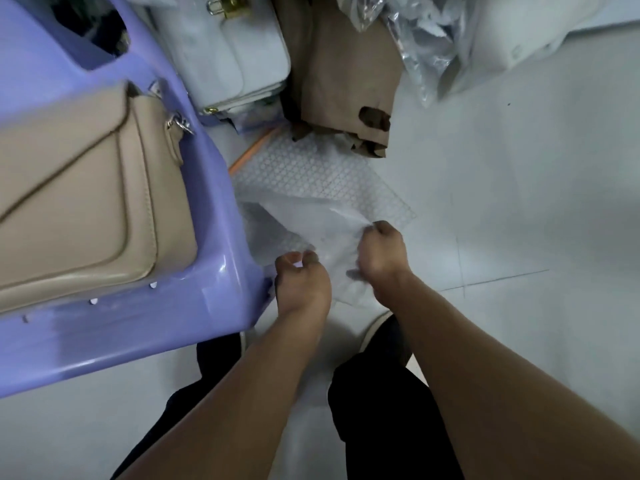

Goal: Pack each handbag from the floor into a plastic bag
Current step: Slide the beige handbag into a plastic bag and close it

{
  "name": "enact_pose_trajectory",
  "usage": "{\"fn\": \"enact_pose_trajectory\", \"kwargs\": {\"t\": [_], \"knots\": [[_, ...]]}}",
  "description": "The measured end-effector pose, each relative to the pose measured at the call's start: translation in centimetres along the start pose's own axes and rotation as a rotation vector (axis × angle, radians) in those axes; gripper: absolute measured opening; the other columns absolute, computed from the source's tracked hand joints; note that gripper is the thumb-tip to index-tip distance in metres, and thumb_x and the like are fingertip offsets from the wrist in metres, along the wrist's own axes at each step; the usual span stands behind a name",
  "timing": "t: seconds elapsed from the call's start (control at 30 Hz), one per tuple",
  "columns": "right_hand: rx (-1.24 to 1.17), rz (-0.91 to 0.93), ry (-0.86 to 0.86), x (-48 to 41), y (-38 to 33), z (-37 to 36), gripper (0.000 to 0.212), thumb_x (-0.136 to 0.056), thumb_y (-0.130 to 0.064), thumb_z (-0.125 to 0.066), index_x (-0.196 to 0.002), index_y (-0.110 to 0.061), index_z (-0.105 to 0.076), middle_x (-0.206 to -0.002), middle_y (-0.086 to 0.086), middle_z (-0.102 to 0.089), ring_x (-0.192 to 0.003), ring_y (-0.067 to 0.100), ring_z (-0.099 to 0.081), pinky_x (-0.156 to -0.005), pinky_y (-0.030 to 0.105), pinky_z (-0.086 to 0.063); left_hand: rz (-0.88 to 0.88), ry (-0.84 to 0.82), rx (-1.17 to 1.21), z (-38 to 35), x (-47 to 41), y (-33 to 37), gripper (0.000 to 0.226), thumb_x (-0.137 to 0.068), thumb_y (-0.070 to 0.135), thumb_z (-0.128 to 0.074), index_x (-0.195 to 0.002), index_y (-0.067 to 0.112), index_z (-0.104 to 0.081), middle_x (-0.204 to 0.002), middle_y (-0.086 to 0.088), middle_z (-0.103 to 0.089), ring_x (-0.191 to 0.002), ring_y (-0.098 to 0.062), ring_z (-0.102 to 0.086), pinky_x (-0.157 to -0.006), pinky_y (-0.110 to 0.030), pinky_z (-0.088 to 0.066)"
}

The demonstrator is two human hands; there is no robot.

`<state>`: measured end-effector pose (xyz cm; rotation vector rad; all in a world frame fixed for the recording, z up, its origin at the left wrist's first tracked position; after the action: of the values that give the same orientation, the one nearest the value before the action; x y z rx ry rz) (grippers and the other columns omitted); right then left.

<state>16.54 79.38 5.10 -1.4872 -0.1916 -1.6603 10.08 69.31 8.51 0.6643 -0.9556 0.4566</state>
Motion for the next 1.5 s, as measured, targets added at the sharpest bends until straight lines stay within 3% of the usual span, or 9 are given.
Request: {"fn": "enact_pose_trajectory", "kwargs": {"t": [0.1, 0.27, 0.4, 0.53, 0.73, 0.93, 1.13, 1.27, 1.5], "knots": [[-0.253, -0.148, -0.181, 3.5, -2.0, 1.4, 0.023, -0.096, -0.019, -0.040, -0.085, -0.008, -0.058, -0.064, 0.005, -0.047, -0.049, 0.018, -0.042, -0.038, 0.023, -0.037, 0.067, -0.105, -0.036, 1.0, 2.4, 1.5, 0.053, -0.101, 0.049, -0.042, -0.146, 0.020, -0.041, -0.142, 0.003, -0.048, -0.131, -0.024, -0.046, -0.102, -0.028, -0.030], [-0.399, -0.147, -0.555, 9.7, -5.2, 1.7, 0.034, -0.088, -0.033, -0.041, -0.071, -0.008, -0.057, -0.064, 0.007, -0.050, -0.059, 0.024, -0.044, -0.062, 0.036, -0.038, 0.054, -0.239, 0.106, 3.5, 5.9, 4.3, 0.116, -0.045, 0.105, -0.038, -0.144, 0.044, -0.039, -0.139, 0.003, -0.056, -0.124, -0.030, -0.056, -0.108, -0.052, -0.042], [-0.529, -0.156, -0.681, 14.9, -8.0, 0.8, 0.054, -0.083, -0.039, -0.042, -0.106, 0.000, -0.072, -0.096, 0.021, -0.069, -0.081, 0.032, -0.067, -0.079, 0.037, -0.055, -0.174, -0.263, 0.142, 7.3, 9.7, 7.8, 0.076, -0.087, 0.074, -0.046, -0.152, 0.049, -0.018, -0.127, 0.013, -0.053, -0.115, -0.015, -0.057, -0.104, -0.039, -0.046], [-0.456, -0.129, -0.726, 18.4, -11.2, -0.4, 0.058, -0.086, -0.045, -0.043, -0.102, -0.002, -0.078, -0.101, 0.020, -0.072, -0.090, 0.033, -0.070, -0.085, 0.037, -0.057, -0.419, -0.207, 0.174, 11.5, 11.1, 10.2, 0.057, -0.092, 0.045, -0.064, -0.144, 0.043, -0.040, -0.116, 0.007, -0.068, -0.097, -0.007, -0.069, -0.091, -0.030, -0.056], [-0.154, 0.076, -0.418, 20.7, -17.8, -1.9, 0.058, -0.095, -0.056, -0.053, -0.116, -0.004, -0.069, -0.104, 0.014, -0.074, -0.090, 0.035, -0.072, -0.092, 0.045, -0.057, -0.857, 0.002, -0.011, 20.1, 12.7, 13.6, 0.053, -0.092, 0.011, -0.059, -0.138, 0.035, -0.051, -0.120, 0.007, -0.045, -0.101, 0.001, -0.049, -0.088, 0.002, -0.035], [-0.408, 0.165, -0.472, 22.9, -23.1, -7.8, 0.073, -0.091, -0.075, -0.047, -0.130, -0.016, -0.064, -0.127, 0.014, -0.070, -0.110, 0.035, -0.072, -0.104, 0.051, -0.050, -1.234, 0.389, -0.541, 28.1, 13.1, 12.0, 0.056, -0.065, 0.015, -0.044, -0.112, 0.032, -0.069, -0.113, 0.002, -0.059, -0.103, -0.024, -0.052, -0.084, -0.037, -0.039], [-0.076, 0.216, -0.666, 23.5, -23.7, -14.1, 0.032, -0.100, -0.024, -0.062, -0.128, -0.006, -0.064, -0.108, 0.009, -0.069, -0.089, 0.021, -0.070, -0.075, 0.033, -0.056, -1.196, 0.438, -0.768, 34.1, 10.0, 8.7, 0.041, -0.059, 0.019, -0.065, -0.095, 0.038, -0.073, -0.123, 0.004, -0.059, -0.118, -0.026, -0.047, -0.094, -0.040, -0.026], [0.029, 0.310, -0.371, 21.8, -21.8, -15.9, 0.015, -0.097, -0.005, -0.066, -0.109, -0.010, -0.074, -0.086, 0.007, -0.072, -0.073, 0.018, -0.067, -0.071, 0.034, -0.055, -0.905, 0.315, -0.423, 35.5, 7.9, 7.2, 0.028, -0.069, 0.052, -0.047, -0.079, 0.037, -0.068, -0.141, 0.017, -0.046, -0.141, -0.019, -0.029, -0.106, -0.031, -0.013], [-0.105, 0.169, -0.334, 21.8, -18.4, -19.4, 0.016, -0.092, -0.003, -0.055, -0.089, -0.004, -0.071, -0.091, 0.016, -0.068, -0.081, 0.030, -0.064, -0.072, 0.037, -0.052, -0.749, 0.323, -0.180, 36.5, 3.8, 7.5, 0.007, -0.089, 0.030, -0.064, -0.085, 0.026, -0.060, -0.094, 0.006, -0.062, -0.084, -0.019, -0.058, -0.080, -0.031, -0.045]]}}
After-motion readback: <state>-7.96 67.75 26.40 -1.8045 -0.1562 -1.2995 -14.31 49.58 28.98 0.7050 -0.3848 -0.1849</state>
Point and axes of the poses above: each hand's wrist, its own x-axis away from the middle knuckle, its own z-axis out of the back of the hand, y = z × x, the point moved 2 cm from there along -x, towards the middle knuckle
